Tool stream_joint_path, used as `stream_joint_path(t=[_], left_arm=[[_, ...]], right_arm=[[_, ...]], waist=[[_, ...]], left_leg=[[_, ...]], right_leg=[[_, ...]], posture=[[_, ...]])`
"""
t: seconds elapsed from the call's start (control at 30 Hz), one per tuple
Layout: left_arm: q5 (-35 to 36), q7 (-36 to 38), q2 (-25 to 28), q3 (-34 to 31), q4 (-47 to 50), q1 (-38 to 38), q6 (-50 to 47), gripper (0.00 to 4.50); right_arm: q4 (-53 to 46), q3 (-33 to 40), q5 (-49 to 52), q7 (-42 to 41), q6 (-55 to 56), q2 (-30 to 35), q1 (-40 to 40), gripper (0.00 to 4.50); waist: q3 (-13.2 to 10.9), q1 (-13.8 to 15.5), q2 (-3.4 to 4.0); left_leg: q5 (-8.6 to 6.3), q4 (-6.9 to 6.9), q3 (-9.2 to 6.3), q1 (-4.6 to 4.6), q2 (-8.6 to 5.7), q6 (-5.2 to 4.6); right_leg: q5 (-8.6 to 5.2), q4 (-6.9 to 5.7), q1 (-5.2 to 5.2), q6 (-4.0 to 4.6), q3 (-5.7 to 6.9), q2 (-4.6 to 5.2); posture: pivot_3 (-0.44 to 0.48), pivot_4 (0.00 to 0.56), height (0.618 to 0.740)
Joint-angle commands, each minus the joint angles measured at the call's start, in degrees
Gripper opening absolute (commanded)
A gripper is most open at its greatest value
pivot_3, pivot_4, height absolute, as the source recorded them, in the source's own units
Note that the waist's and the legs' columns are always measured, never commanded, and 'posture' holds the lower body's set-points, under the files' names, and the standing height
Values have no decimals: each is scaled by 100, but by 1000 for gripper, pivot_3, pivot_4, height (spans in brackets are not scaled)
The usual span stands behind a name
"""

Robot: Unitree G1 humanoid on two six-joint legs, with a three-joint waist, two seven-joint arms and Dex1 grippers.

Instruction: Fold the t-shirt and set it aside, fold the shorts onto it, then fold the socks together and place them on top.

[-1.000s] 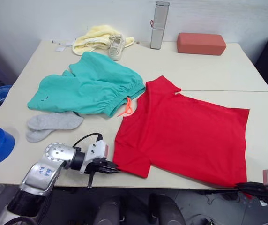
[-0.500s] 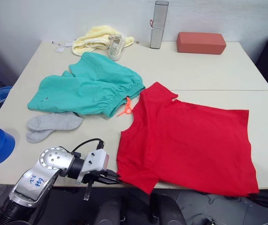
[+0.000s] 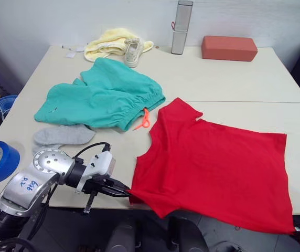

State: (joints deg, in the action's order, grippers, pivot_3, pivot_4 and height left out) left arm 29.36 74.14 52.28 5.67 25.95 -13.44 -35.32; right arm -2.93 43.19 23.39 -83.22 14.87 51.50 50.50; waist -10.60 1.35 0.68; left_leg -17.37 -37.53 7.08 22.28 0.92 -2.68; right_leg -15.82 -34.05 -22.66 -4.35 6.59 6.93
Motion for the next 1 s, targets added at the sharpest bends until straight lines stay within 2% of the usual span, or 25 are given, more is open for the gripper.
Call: stream_joint_path(t=[0.03, 0.27, 0.4, 0.47, 0.6, 0.73, 0.77, 0.87, 0.9, 1.0], left_arm=[[79, 134, 35, 118, -234, -234, -97, 0], [-159, 21, -309, 673, -895, -1037, -400, 0], [-305, -150, -570, 888, -1252, -1447, -596, 0], [-380, -360, -727, 896, -1415, -1599, -712, 0], [-621, -726, -1005, 957, -1704, -1802, -746, 0], [-756, -863, -1086, 1004, -1745, -1760, -777, 0], [-772, -927, -1082, 991, -1721, -1719, -828, 211], [-867, -1228, -1194, 852, -1754, -1574, -622, 925], [-891, -1293, -1222, 815, -1777, -1551, -547, 1240], [-823, -1605, -1535, 153, -1902, -1338, 440, 2183]], right_arm=[[-342, 359, 320, -152, -482, -15, 230, 29], [-327, 184, 454, -175, -1401, 368, -302, 29], [-380, -242, 464, 38, -2145, 603, -893, 29], [-305, -408, 386, 136, -2290, 647, -1217, 29], [-72, -782, 155, 389, -2464, 652, -1803, 29], [-40, -930, 46, 535, -2486, 531, -2014, 29], [-102, -890, 123, 642, -2592, 456, -2069, 4], [-263, -721, 247, 823, -2600, 259, -2161, 663], [-303, -672, 257, 813, -2580, 232, -2152, 986], [-574, -5, 548, 1022, -2557, 8, -2196, 2041]], waist=[[-1, 0, -2], [-3, -10, -6], [-4, 2, -9], [-6, 7, -12], [-11, 10, -21], [-11, 18, -22], [-12, 16, -23], [-15, 15, -29], [-15, 15, -28], [-15, 17, -28]], left_leg=[[1, 1, 0, -1, 0, 0], [3, -1, 1, 0, -2, -5], [25, 11, -1, 0, -2, 27], [35, 8, -1, 4, -2, 14], [46, -1, -1, 5, -2, -6], [47, -7, -1, 7, -4, -10], [47, -7, -1, 7, -4, -9], [49, -8, -1, 7, -3, -6], [49, -9, -1, 6, -3, -5], [49, -12, 0, 7, -3, -5]], right_leg=[[0, 0, 0, 0, 0, 0], [-6, 1, 0, 12, -2, 0], [-1, -2, -6, 3, 8, -4], [-1, -5, -9, 2, 9, -6], [1, -10, -7, -2, 10, -8], [4, -14, -4, -6, 11, -8], [4, -15, -4, -6, 11, -8], [4, -17, -4, -7, 10, -11], [4, -19, -4, -7, 9, -11], [5, -23, -4, -9, 8, -11]], posture=[[0, 150, 740], [0, 150, 740], [0, 150, 740], [0, 150, 740], [0, 150, 740], [0, 150, 740], [0, 150, 740], [0, 150, 740], [0, 150, 740], [0, 150, 740]])
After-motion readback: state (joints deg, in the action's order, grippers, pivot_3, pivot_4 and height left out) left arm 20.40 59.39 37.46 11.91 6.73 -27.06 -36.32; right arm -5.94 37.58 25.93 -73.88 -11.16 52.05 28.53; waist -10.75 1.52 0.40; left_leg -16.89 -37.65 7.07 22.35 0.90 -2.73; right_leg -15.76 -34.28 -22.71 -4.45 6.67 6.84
